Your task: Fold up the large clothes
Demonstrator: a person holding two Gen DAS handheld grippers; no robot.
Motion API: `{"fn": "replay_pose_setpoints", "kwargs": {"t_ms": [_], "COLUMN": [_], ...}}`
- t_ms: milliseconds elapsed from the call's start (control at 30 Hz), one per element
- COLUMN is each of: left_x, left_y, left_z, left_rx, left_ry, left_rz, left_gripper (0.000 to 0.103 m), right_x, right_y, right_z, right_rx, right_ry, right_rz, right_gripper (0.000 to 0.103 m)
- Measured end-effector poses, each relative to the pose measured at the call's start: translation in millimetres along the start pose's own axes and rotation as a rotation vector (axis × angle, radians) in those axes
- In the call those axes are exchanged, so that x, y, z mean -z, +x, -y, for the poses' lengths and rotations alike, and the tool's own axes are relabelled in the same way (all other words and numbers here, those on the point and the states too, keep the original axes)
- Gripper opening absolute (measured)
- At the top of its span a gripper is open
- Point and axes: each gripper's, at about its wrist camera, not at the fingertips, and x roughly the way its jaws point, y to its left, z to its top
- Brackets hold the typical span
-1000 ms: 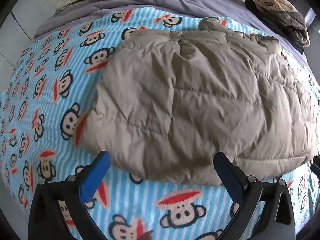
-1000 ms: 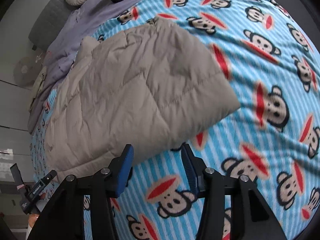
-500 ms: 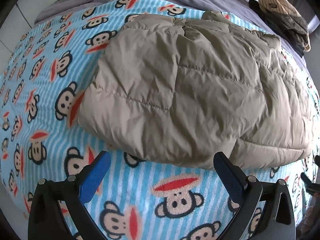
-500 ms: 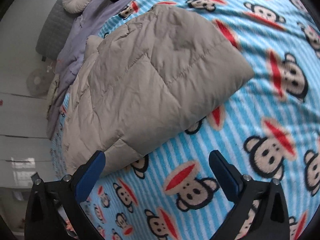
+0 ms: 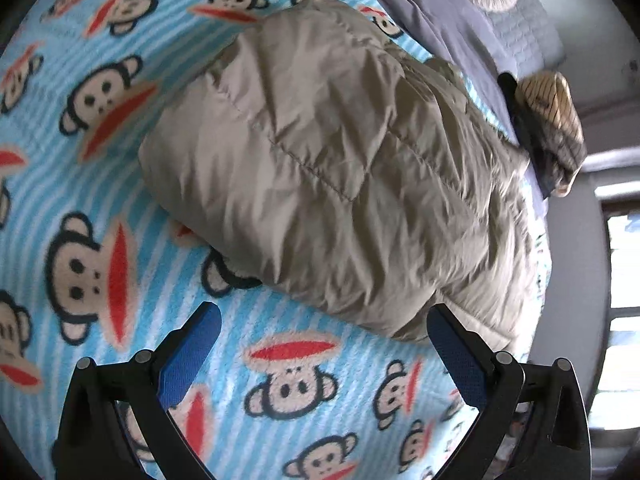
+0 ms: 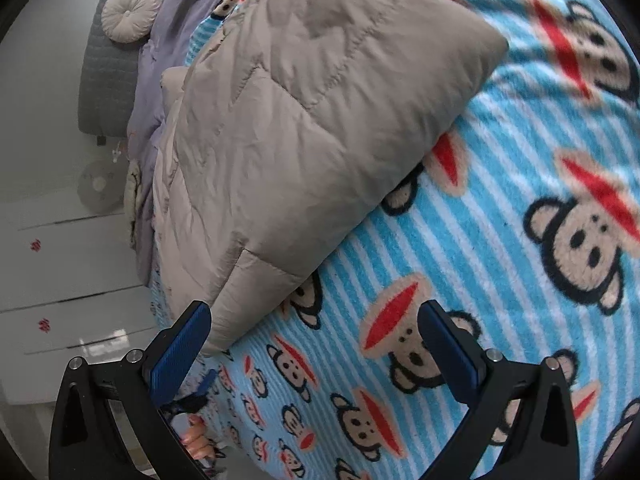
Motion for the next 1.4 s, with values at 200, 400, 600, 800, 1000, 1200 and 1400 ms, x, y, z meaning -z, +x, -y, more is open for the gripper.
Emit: {"fn": "replay_pose_setpoints", "kwargs": {"t_ms": [200, 400, 600, 800, 1000, 1200, 1400], "left_x": [-13, -15, -38, -53, -61, -58, -48], "left_y": [4, 24, 46, 66, 66, 31, -12], "left_z": [-22, -27, -13, -6, 8, 23, 39], "left_rx": [0.132, 0.195, 0.223, 0.222, 0.162, 0.234, 0.277], "left_ry": [-0.087, -0.108, -0.109, -0.134, -0.140, -0.054, 0.034], "left_rz": [0.028, 0.007, 0.037, 0.058, 0.108, 0.150, 0.181], "left_gripper": [0.103, 0.103, 0.103, 0.103, 0.068, 0.023, 0.023], "right_x": [-6, -13, -34, -52, -63, -58, -51], "right_y": [6, 13, 35, 66, 86, 75, 54], "right_z": [7, 4, -2, -13, -23, -26, -45], "right_rx": [-0.066, -0.127, -0.165, -0.261, -0.306, -0.269, -0.278], "right_ry": [0.057, 0.061, 0.048, 0.058, 0.091, 0.152, 0.067], "right_rz": [-0.001, 0.003, 0.009, 0.006, 0.038, 0.062, 0.080], "right_gripper": [0.103, 0.103, 0.103, 0.103, 0.103, 0.045, 0.022]}}
